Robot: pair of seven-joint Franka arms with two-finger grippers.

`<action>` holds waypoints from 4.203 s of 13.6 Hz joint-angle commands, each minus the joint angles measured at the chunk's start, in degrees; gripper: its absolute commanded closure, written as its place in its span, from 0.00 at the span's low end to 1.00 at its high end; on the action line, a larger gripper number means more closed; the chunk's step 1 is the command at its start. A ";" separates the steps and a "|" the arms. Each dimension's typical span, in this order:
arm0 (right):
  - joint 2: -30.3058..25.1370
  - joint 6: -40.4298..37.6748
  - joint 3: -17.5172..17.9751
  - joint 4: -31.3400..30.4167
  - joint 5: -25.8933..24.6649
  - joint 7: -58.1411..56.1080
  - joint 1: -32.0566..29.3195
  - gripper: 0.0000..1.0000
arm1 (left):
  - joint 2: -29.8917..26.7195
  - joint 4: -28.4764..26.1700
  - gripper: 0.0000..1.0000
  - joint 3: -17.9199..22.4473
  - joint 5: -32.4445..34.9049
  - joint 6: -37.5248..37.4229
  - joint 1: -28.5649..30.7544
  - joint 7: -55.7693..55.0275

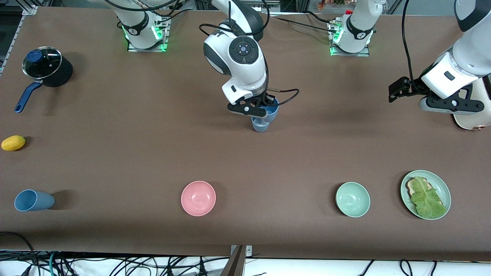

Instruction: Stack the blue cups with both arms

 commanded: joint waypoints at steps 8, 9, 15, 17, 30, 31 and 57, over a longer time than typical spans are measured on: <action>1.49 -2.15 -0.12 1.78 -1.71 -1.37 0.30 1.00 | 3.43 4.17 0.00 -0.28 -0.78 0.34 -0.92 -0.44; 1.67 -2.15 -0.12 1.61 -1.71 -1.28 0.38 1.00 | 3.43 4.17 0.00 -0.28 -0.78 0.34 -0.75 -0.35; 2.02 -2.15 -0.12 0.82 -2.50 -1.37 0.38 1.00 | 3.51 4.17 0.00 -0.28 -0.78 0.43 -0.39 -0.35; 2.02 -2.15 -0.12 0.47 -2.77 -1.28 0.38 1.00 | 3.51 4.17 0.00 -0.28 -0.78 0.43 -0.39 -0.44; 0.01 -2.24 -0.47 1.08 -2.50 -2.86 -3.38 0.01 | 3.51 4.17 0.00 -0.36 -0.78 0.34 -0.74 -0.44; -1.05 -2.58 -0.47 1.08 -2.24 -6.43 -5.31 0.01 | 3.43 4.17 0.00 -0.28 -0.69 0.34 -0.74 -0.44; -30.15 -19.29 -5.74 -13.95 -0.92 -51.82 -35.91 0.00 | 3.51 4.08 0.00 -0.28 -0.78 0.16 -0.39 -0.35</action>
